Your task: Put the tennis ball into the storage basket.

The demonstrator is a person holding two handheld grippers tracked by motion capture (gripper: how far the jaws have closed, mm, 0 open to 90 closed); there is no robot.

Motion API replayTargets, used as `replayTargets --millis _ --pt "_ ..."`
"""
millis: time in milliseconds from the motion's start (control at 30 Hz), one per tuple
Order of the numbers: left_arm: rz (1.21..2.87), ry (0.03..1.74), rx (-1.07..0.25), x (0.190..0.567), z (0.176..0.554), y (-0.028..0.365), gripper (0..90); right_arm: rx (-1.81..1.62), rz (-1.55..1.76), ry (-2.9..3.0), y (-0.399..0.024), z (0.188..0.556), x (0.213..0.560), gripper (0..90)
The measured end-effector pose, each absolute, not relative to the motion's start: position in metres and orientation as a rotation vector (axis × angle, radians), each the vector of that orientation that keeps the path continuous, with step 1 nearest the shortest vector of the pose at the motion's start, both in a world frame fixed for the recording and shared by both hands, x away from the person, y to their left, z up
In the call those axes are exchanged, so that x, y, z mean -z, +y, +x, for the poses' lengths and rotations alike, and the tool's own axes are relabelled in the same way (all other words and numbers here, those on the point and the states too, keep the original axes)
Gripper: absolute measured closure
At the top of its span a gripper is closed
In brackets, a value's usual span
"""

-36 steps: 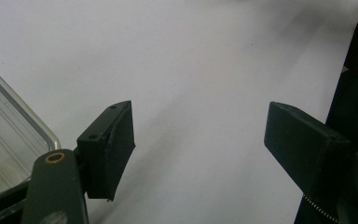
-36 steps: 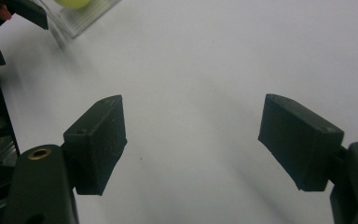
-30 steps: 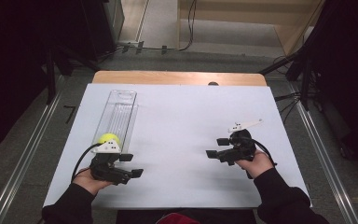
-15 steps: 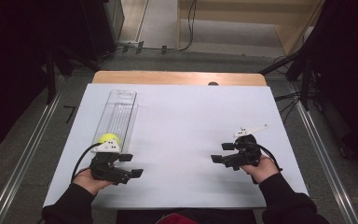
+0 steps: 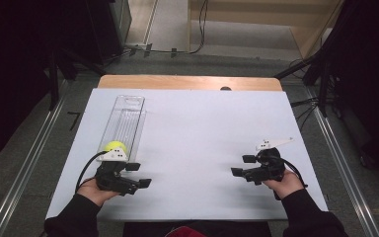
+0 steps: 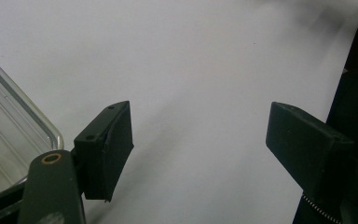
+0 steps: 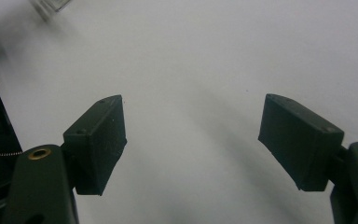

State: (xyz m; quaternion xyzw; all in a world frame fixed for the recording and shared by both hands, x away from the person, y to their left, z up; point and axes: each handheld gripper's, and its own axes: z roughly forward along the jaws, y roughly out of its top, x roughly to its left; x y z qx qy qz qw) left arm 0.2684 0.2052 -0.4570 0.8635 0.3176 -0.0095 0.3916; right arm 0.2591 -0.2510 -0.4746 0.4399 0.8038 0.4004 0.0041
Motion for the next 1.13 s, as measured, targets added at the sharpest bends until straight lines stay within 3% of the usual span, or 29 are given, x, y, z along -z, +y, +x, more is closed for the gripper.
replayTargets --millis 1133 --pt "2.196 0.801 0.033 0.457 0.269 0.205 23.7 -1.21 1.407 2.507 -0.271 0.246 0.483 20.4"
